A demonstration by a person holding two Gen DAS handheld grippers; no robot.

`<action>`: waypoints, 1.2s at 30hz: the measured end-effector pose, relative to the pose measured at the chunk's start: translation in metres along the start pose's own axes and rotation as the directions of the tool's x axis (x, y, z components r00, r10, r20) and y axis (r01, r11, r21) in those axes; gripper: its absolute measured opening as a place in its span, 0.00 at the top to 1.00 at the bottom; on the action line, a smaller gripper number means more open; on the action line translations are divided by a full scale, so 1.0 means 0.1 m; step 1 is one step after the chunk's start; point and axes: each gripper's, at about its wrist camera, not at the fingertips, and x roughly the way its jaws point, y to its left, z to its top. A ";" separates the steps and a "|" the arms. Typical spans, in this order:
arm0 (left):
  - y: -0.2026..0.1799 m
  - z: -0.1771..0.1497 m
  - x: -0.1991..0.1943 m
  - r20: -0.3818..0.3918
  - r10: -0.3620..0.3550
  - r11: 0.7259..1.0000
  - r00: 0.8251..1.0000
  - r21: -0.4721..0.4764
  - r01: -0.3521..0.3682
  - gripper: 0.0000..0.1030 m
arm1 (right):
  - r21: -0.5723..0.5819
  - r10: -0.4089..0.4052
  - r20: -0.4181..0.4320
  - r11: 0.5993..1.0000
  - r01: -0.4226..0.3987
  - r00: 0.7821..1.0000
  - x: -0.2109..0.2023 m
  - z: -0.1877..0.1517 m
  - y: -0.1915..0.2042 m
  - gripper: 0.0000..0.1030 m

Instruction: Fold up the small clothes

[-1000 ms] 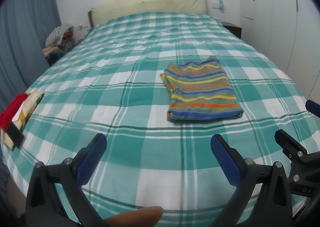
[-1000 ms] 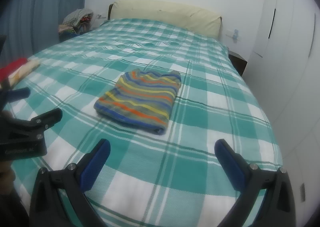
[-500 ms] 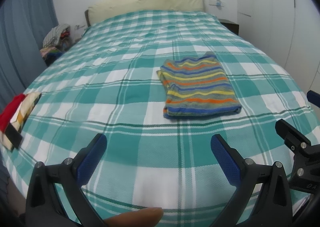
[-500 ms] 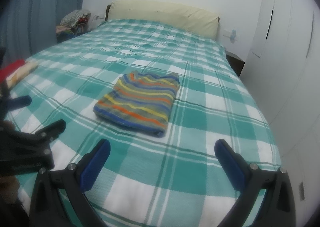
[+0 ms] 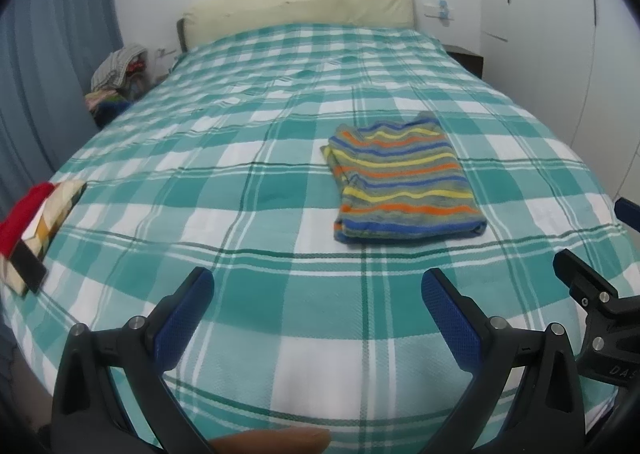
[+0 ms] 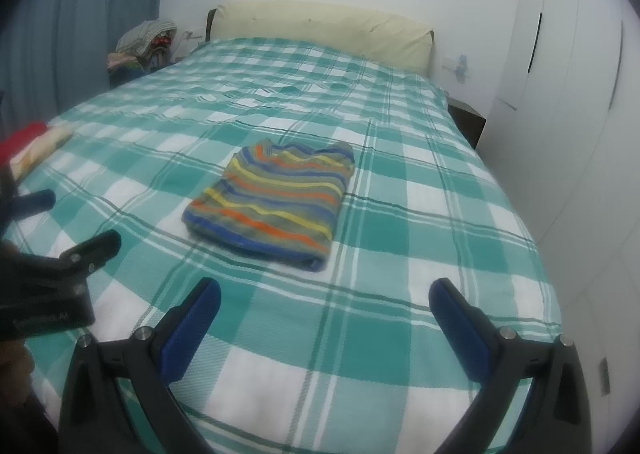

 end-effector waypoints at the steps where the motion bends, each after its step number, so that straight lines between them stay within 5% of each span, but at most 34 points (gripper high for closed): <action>1: 0.00 0.00 0.00 0.001 0.000 1.000 1.000 -0.001 0.000 0.00 | 0.000 -0.001 0.001 1.000 0.001 1.000 0.00 0.00 0.00 0.00; 36: 0.00 -0.03 0.00 0.017 0.015 1.000 1.000 -0.003 -0.015 0.00 | 0.043 -0.025 0.019 0.999 0.024 1.000 -0.03 0.01 -0.04 0.00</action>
